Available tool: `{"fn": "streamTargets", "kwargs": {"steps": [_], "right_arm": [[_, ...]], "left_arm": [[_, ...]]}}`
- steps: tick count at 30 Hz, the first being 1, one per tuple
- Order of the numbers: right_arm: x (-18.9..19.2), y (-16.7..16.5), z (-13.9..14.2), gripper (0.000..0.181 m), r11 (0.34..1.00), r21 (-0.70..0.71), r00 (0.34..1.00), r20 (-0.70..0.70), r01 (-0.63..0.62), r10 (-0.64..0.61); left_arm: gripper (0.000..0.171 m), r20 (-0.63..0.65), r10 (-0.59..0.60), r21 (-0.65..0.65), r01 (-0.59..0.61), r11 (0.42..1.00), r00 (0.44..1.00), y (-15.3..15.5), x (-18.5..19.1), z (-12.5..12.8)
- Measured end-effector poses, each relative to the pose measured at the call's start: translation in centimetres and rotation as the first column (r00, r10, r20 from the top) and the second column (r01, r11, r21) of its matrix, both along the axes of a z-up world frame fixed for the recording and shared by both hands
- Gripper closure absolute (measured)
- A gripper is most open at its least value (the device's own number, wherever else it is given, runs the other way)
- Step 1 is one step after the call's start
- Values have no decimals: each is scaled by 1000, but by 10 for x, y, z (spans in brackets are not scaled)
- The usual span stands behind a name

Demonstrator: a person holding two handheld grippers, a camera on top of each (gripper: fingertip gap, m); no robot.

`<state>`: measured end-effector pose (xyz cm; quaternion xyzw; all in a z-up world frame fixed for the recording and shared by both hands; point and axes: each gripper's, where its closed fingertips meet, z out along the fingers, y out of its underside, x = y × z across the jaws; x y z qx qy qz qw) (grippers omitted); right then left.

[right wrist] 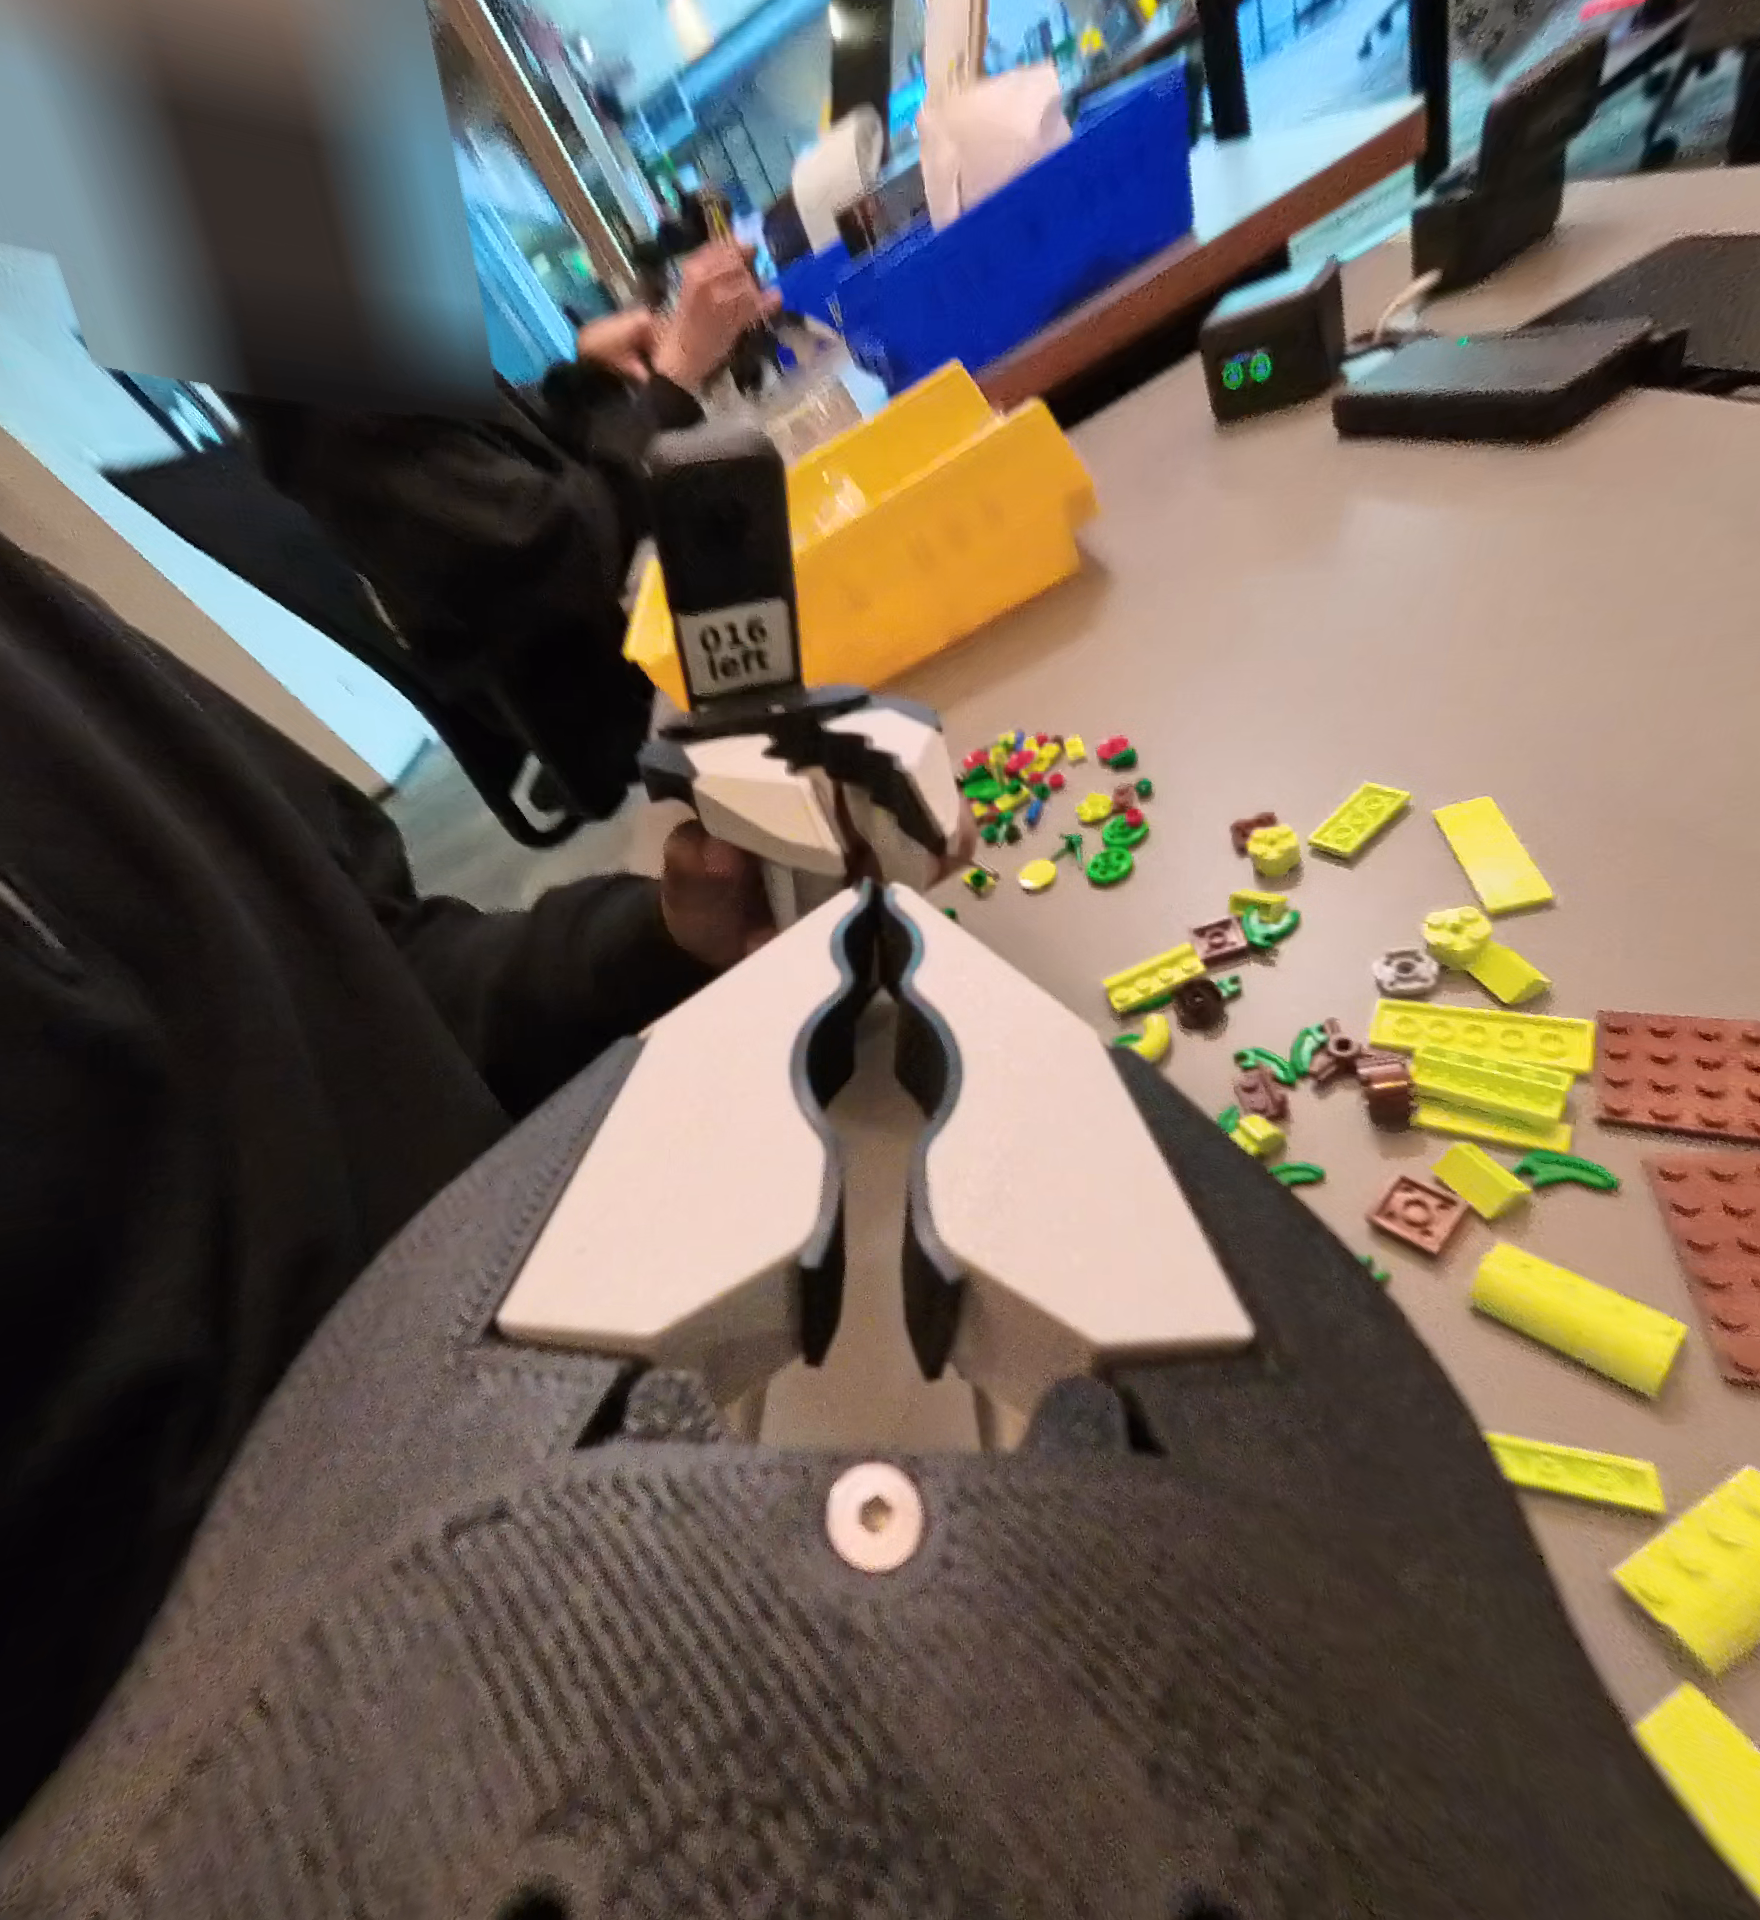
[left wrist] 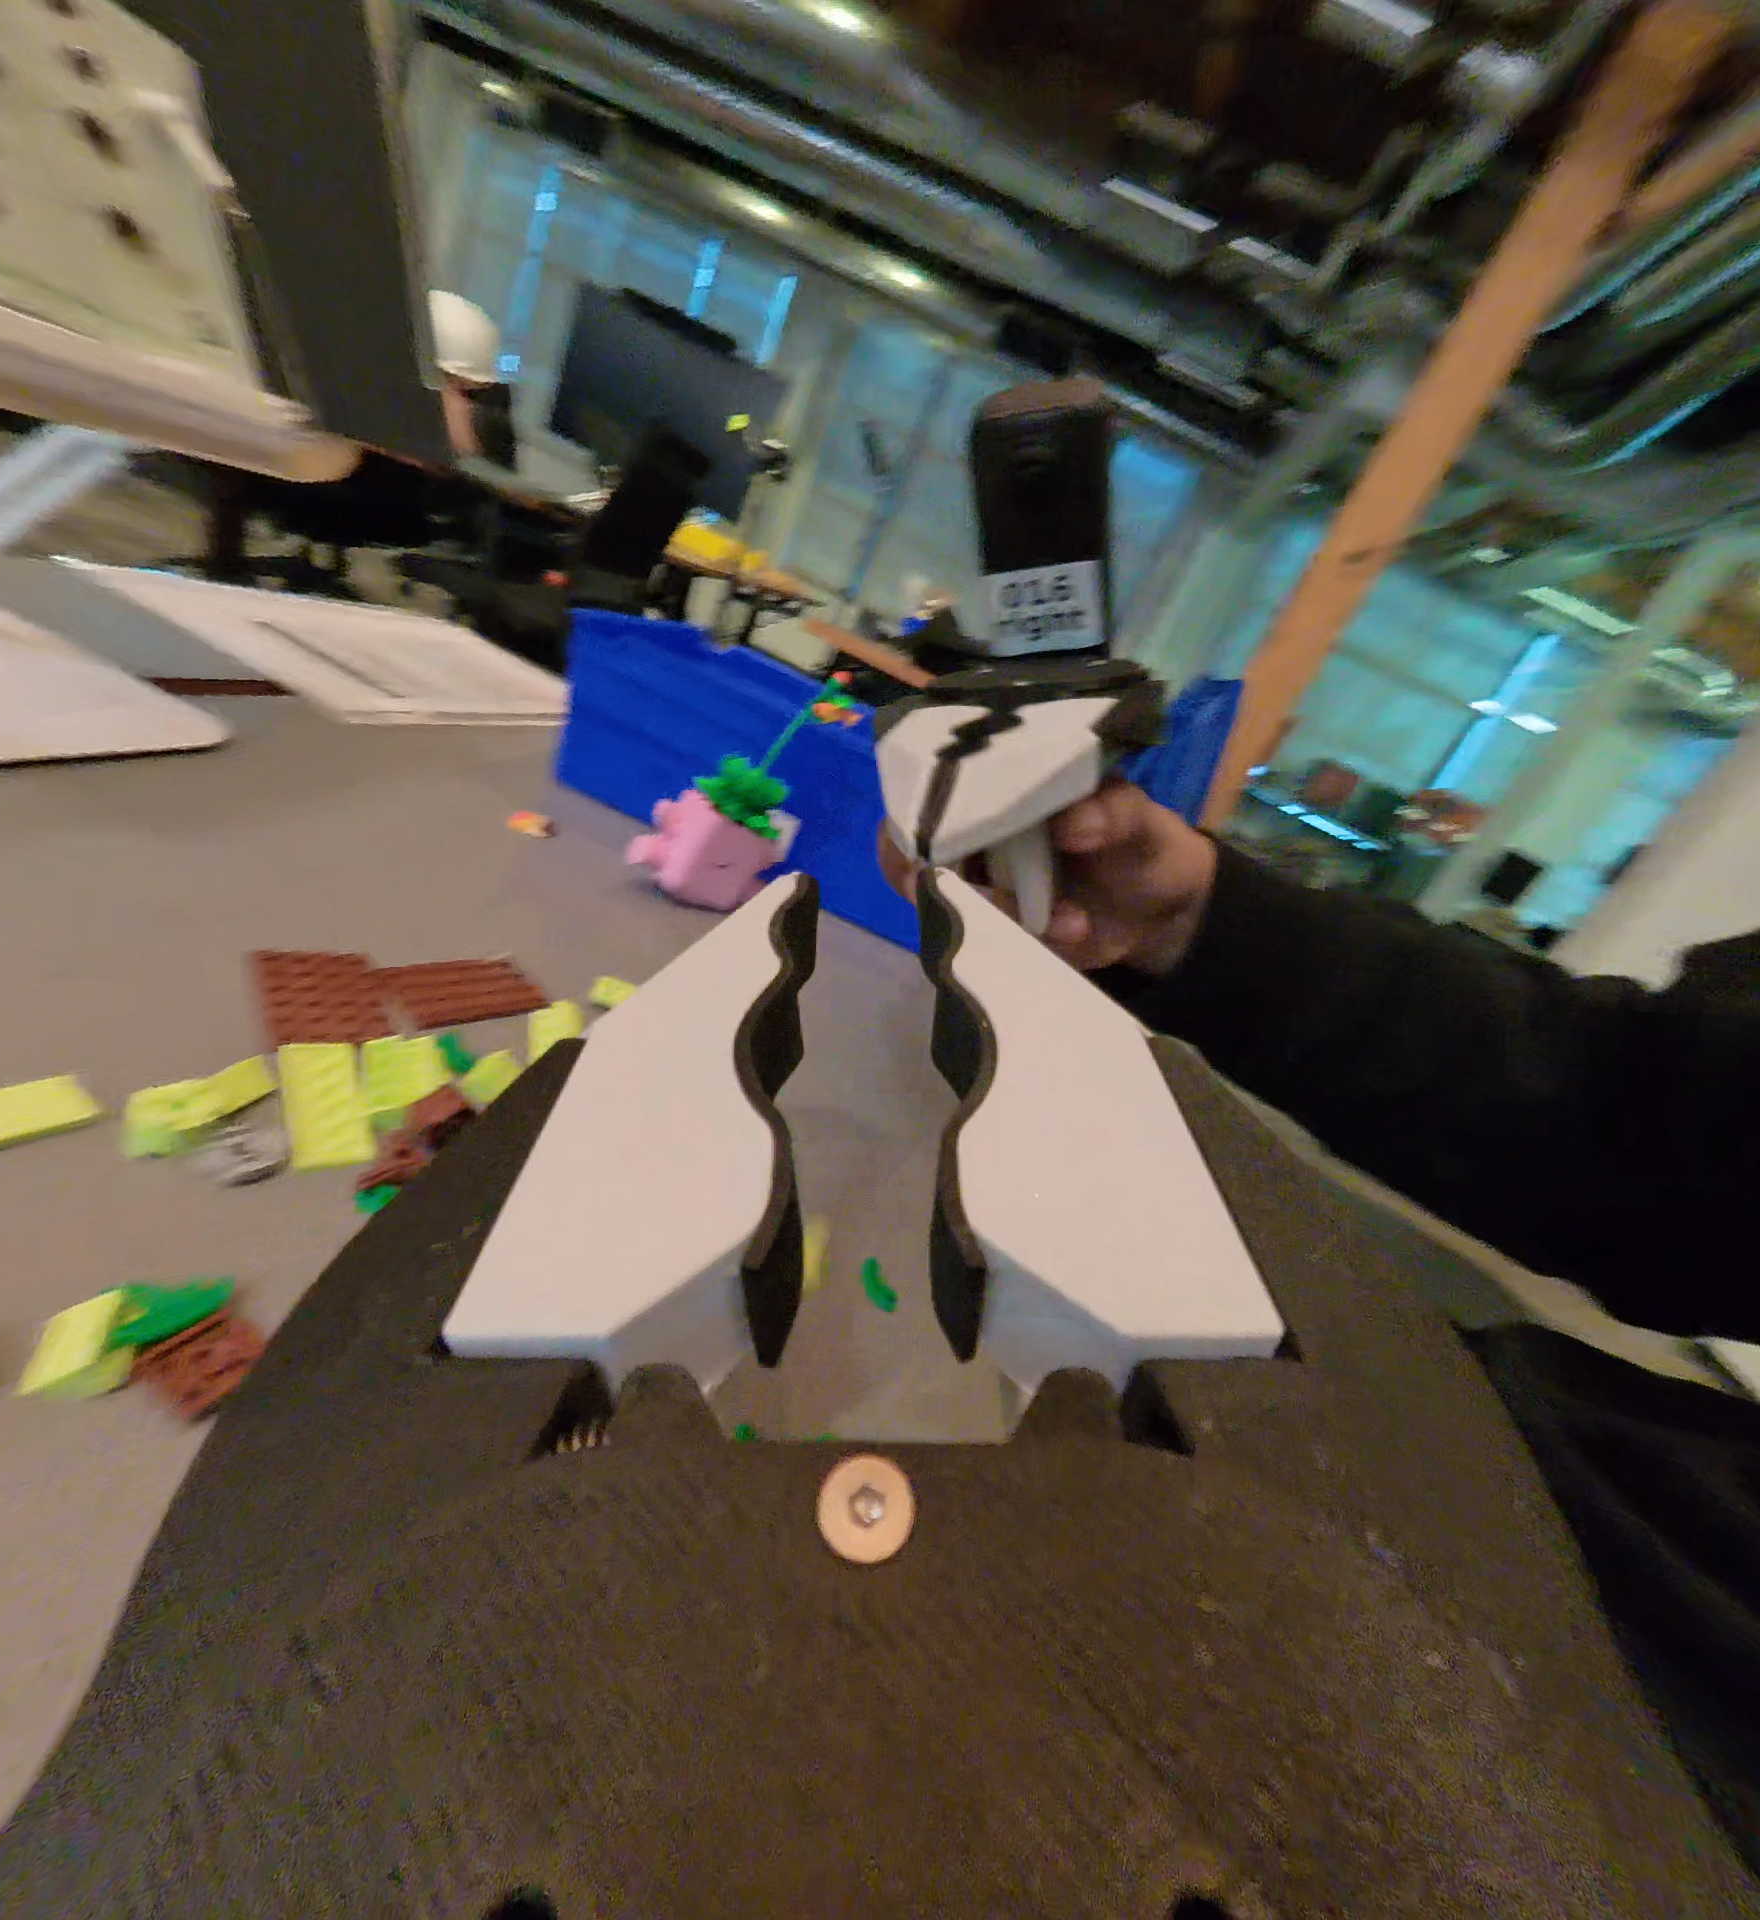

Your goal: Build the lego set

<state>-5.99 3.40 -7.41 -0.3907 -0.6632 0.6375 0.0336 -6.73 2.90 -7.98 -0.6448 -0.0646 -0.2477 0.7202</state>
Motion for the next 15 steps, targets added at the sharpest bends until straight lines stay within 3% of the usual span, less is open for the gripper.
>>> {"fn": "streamTargets", "kwargs": {"steps": [1, 5, 7, 12, 15], "right_arm": [[0, 4, 1, 181, 1000, -18, 1000, 4, 14, -14], [-1, 24, -34, 181, 969, 210, 988, 59, 127, -142], [3, 22, -34, 181, 956, 248, 984, 48, 154, -171], [15, 5, -25, 178, 890, 385, 966, -14, 242, -257], [29, -37, -26, 174, 870, 441, 974, -47, 219, -221]], "left_arm": [[153, 24, -3, -7, 3, 1000, 1000, 2, 0, -1], [162, 2, 168, -172, -165, 971, 986, 5, -32, -30], [163, 46, 193, -143, -185, 972, 980, -3, -43, -24], [164, 122, 305, -118, -292, 949, 944, -26, -79, -20], [165, 132, 335, -91, -325, 941, 933, -37, -90, -13]]}}
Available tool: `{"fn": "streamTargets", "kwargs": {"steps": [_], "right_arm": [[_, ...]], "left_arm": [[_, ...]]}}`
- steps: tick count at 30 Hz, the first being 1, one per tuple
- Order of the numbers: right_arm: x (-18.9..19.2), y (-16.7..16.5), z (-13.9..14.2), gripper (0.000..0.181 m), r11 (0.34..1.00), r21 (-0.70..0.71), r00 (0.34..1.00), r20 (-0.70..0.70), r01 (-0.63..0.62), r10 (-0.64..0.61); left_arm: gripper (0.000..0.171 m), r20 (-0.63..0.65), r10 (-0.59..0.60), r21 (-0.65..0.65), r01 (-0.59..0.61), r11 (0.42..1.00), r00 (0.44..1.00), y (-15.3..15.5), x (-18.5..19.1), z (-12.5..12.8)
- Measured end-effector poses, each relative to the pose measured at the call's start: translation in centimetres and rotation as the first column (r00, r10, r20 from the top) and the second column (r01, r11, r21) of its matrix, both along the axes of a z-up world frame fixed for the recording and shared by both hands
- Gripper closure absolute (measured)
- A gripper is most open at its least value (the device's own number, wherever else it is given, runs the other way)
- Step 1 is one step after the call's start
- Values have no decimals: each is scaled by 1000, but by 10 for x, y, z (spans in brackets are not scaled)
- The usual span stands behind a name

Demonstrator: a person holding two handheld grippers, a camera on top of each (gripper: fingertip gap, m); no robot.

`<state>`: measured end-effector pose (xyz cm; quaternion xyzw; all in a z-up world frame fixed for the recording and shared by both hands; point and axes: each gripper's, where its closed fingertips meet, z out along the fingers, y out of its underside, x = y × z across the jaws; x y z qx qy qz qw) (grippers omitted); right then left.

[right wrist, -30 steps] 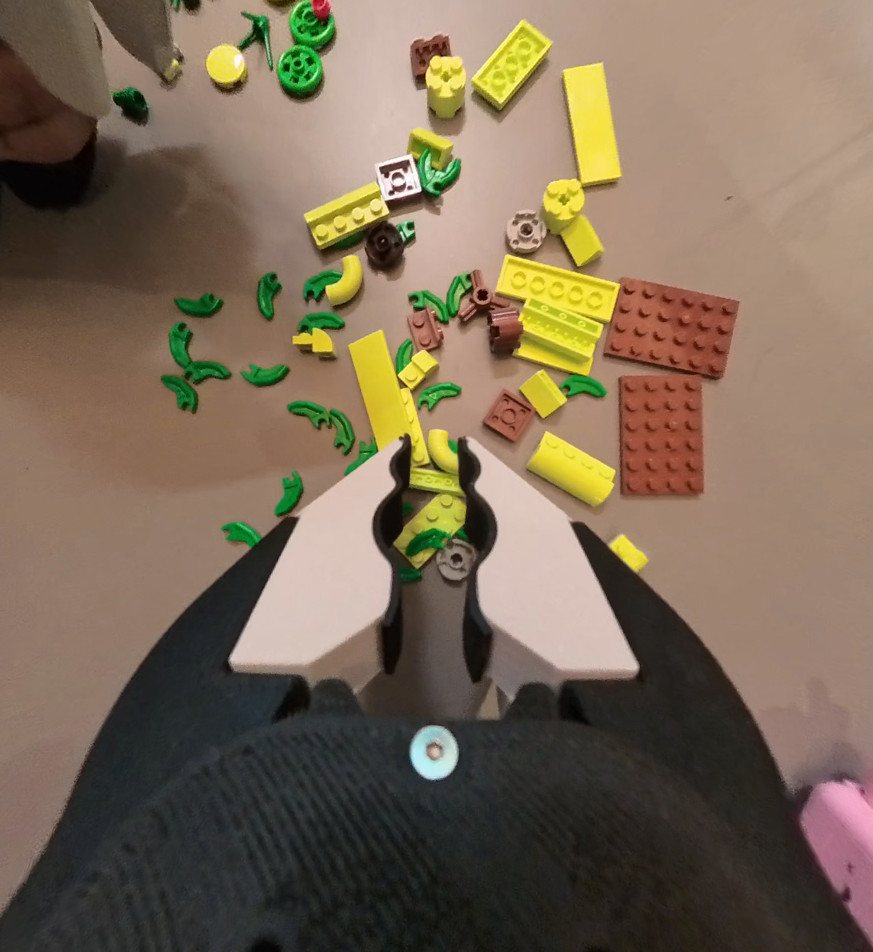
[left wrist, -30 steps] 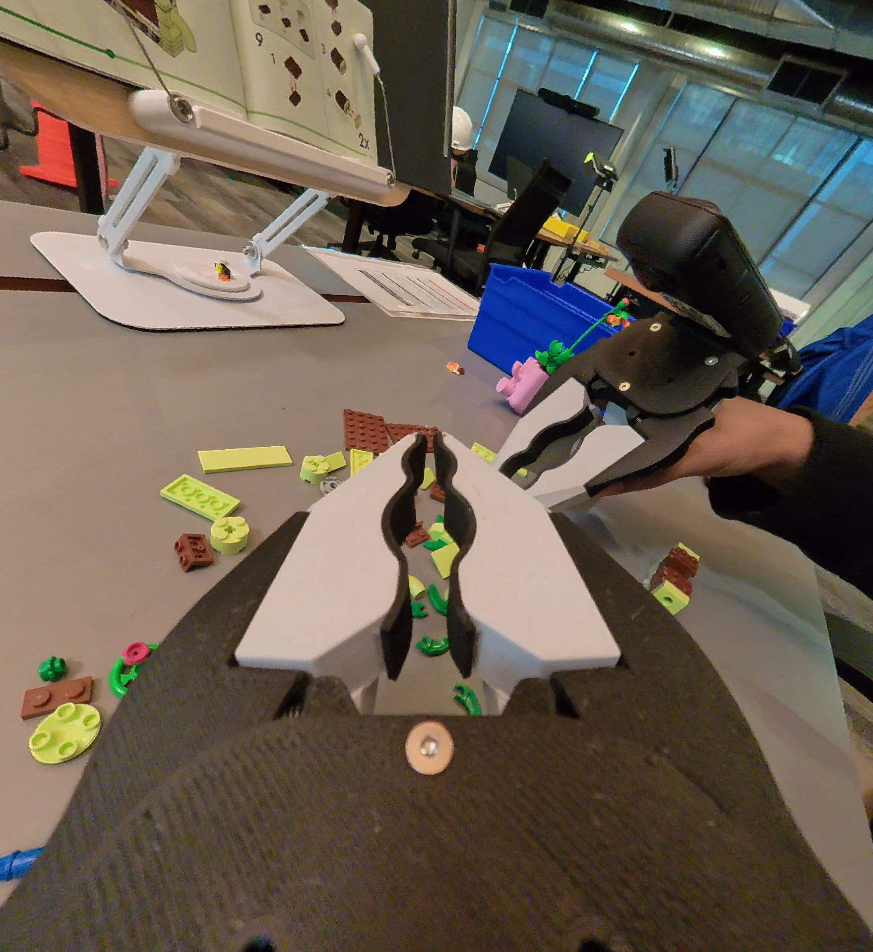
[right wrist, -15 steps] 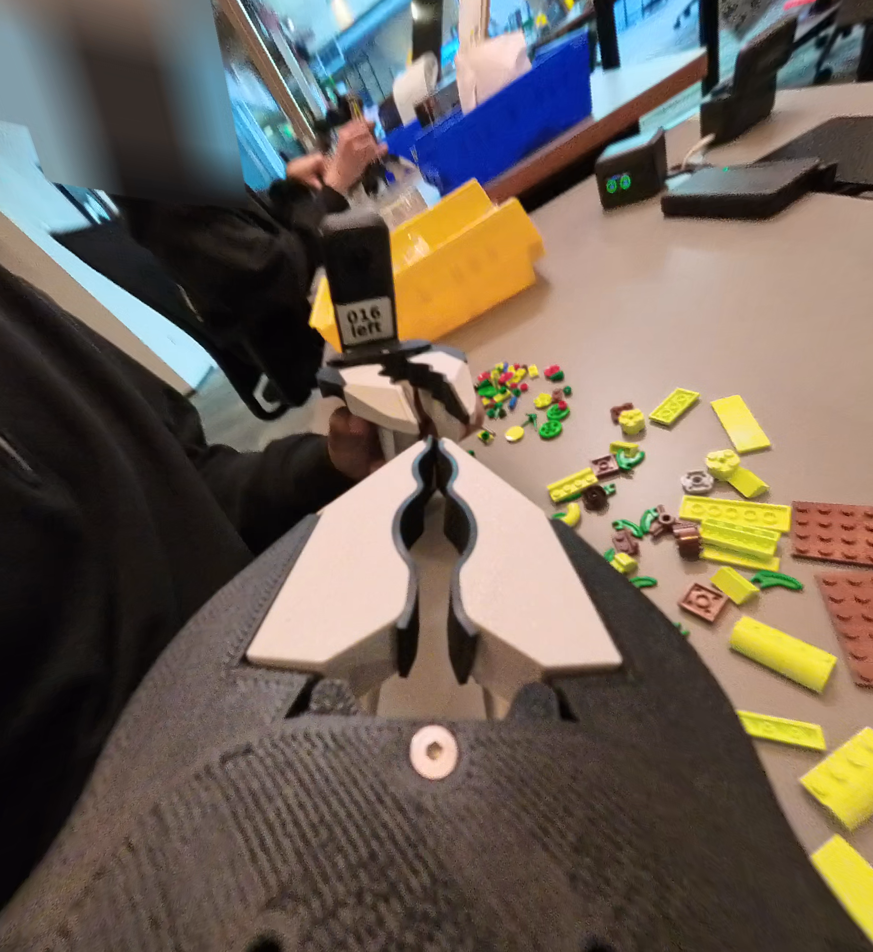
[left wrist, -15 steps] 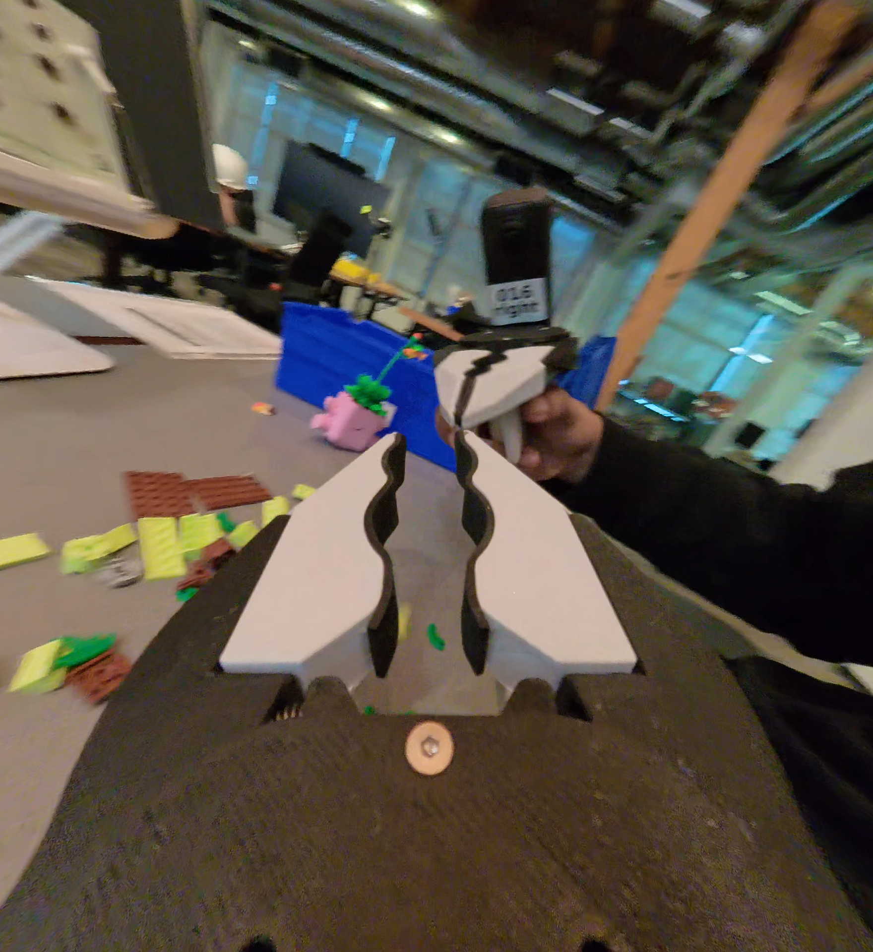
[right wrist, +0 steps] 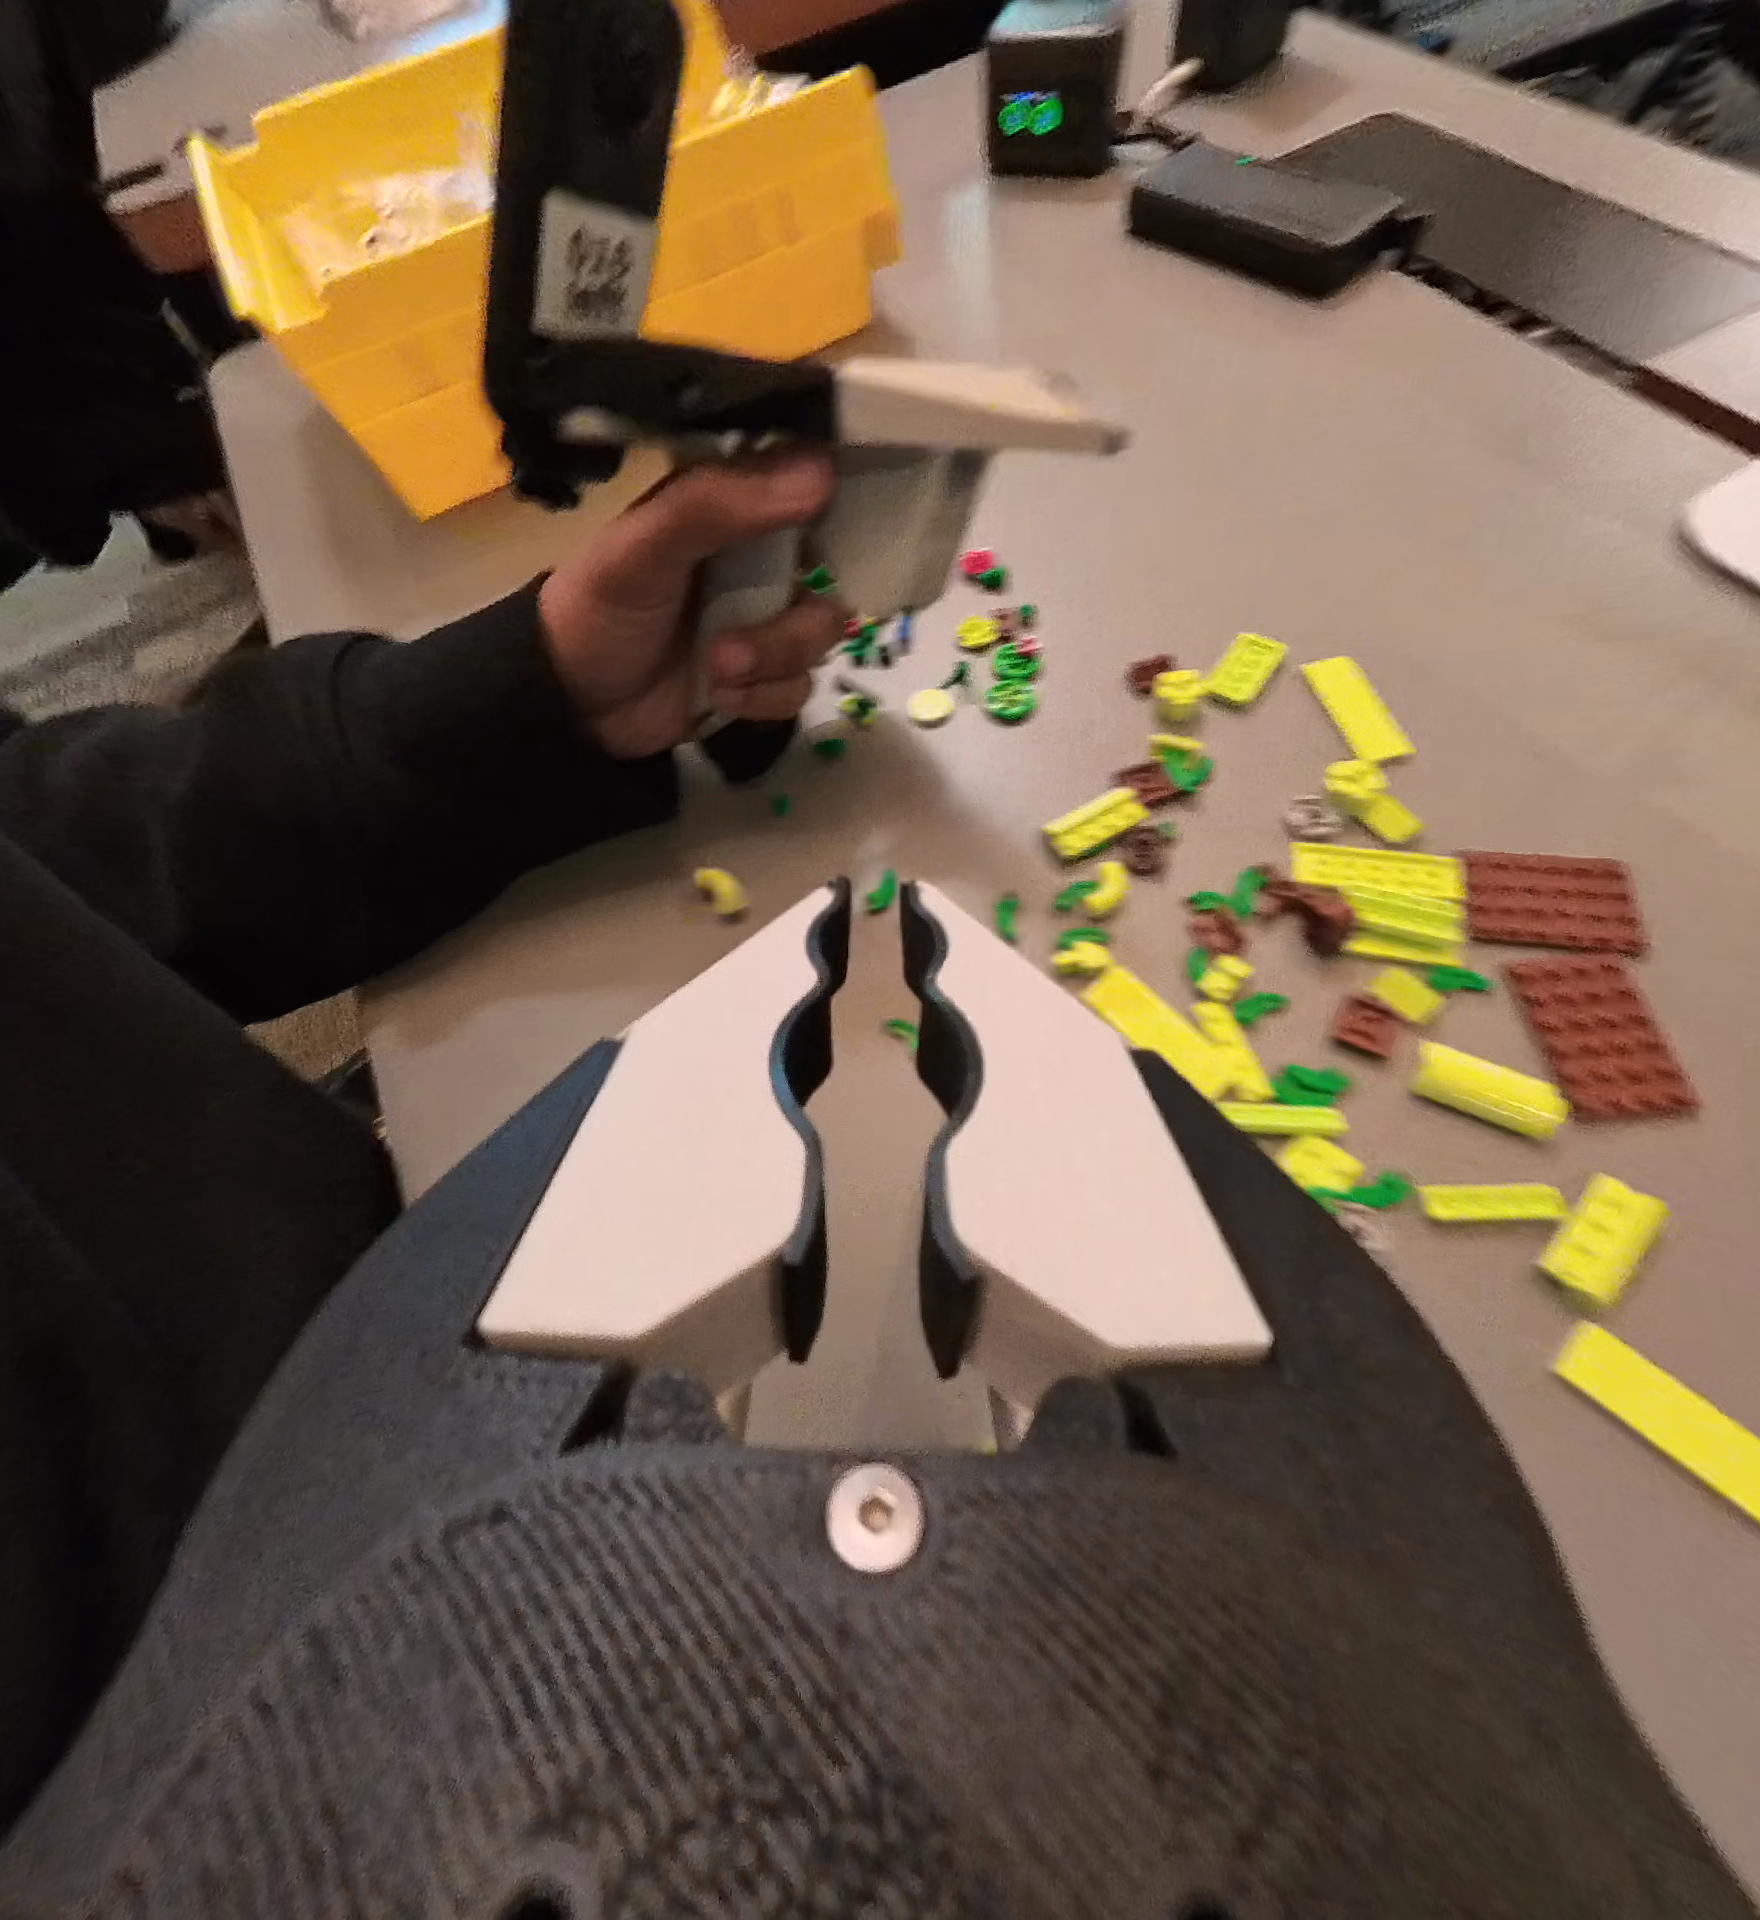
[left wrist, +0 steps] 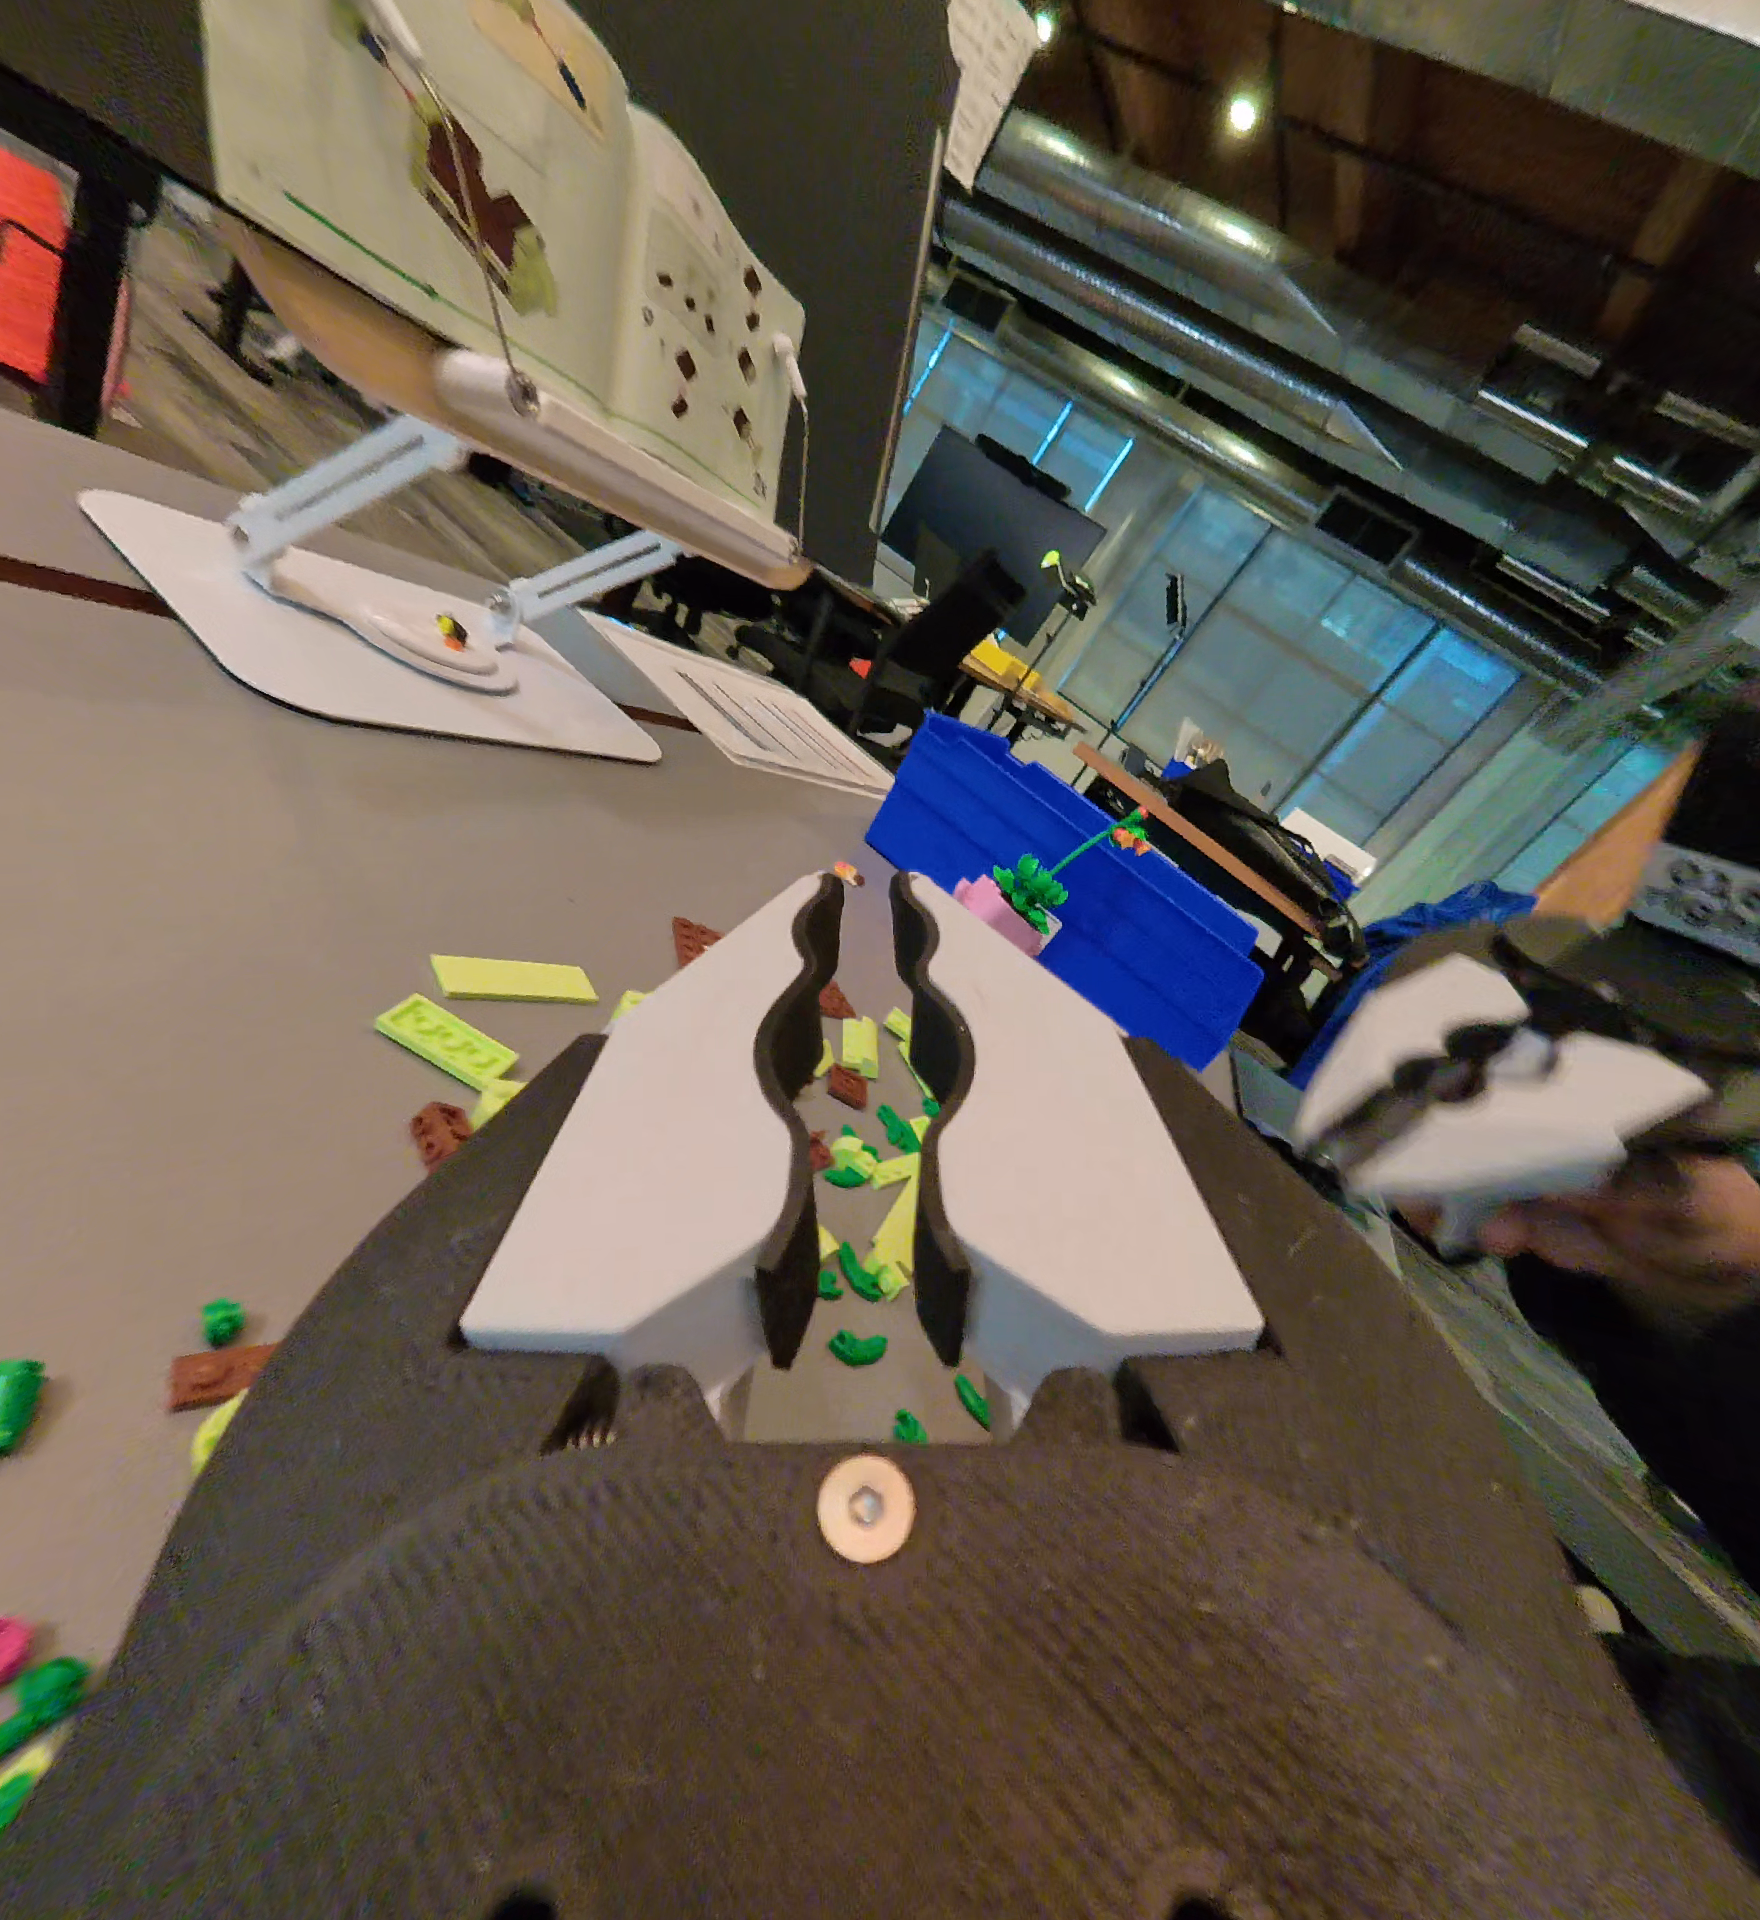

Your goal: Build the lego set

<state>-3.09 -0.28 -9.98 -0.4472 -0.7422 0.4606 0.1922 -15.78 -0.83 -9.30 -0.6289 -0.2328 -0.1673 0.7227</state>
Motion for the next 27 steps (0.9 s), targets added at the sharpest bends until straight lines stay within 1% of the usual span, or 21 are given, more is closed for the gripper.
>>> {"fn": "streamTargets", "kwargs": {"steps": [2, 4, 6, 7, 9, 10, 11, 12, 13, 14, 18, 20, 21, 22, 24, 25, 27], "right_arm": [[7, -31, -14, 172, 999, 37, 999, 18, -38, 37], [8, -63, -34, 168, 997, 21, 996, 37, -77, 76], [4, -87, -62, 160, 994, 19, 990, 92, -107, 105], [0, -91, -78, 155, 992, 55, 987, 126, -111, 104], [-14, -85, -105, 143, 982, 170, 985, 166, -80, 52], [-20, -83, -111, 145, 976, 206, 986, 161, -68, 35], [-24, -81, -111, 152, 975, 214, 989, 148, -55, 23], [-26, -81, -112, 154, 975, 214, 987, 157, -54, 20], [-26, -82, -112, 168, 975, 214, 986, 168, -58, 21], [-26, -82, -112, 172, 975, 213, 985, 173, -60, 23], [-25, -82, -112, 172, 978, 201, 985, 173, -54, 19], [-28, -79, -100, 173, 981, 194, 995, 104, -27, 7], [-30, -78, -85, 173, 984, 176, 1000, 24, -16, 12], [-34, -72, -64, 173, 984, 175, 997, -83, 22, -8], [-36, -51, -19, 173, 967, 225, 949, -311, 122, -48], [-35, -35, 1, 173, 941, 276, 912, -403, 195, -71], [-29, -7, 28, 173, 868, 384, 853, -515, 314, -80]], "left_arm": [[165, -15, 21, 6, -21, 1000, 1000, -7, -6, 5], [165, -29, 46, 4, -46, 999, 999, -16, -13, 8], [164, -33, 74, 14, -74, 997, 997, -24, -19, 12], [164, -32, 86, 22, -85, 996, 996, -28, -22, 14], [164, -28, 105, 38, -104, 994, 994, -35, -27, 17], [164, -27, 111, 45, -110, 993, 993, -37, -28, 19], [164, -27, 114, 51, -113, 992, 993, -39, -28, 20], [164, -30, 115, 53, -114, 992, 993, -39, -28, 21], [164, -35, 114, 52, -112, 992, 993, -39, -28, 21], [164, -39, 111, 46, -109, 993, 993, -38, -27, 20], [163, -39, 84, 43, -83, 996, 996, -32, -21, 18], [163, -39, 56, 53, -53, 997, 998, -28, -16, 20], [162, -45, 35, 59, -32, 998, 998, -26, -12, 21], [162, -52, 6, 64, -3, 998, 999, -24, -6, 23], [161, -51, -88, 79, 92, 993, 995, -18, 9, 26], [160, -26, -155, 101, 156, 983, 988, -14, 18, 28], [145, 62, -280, 193, 264, 945, 958, -9, 34, 36]]}}
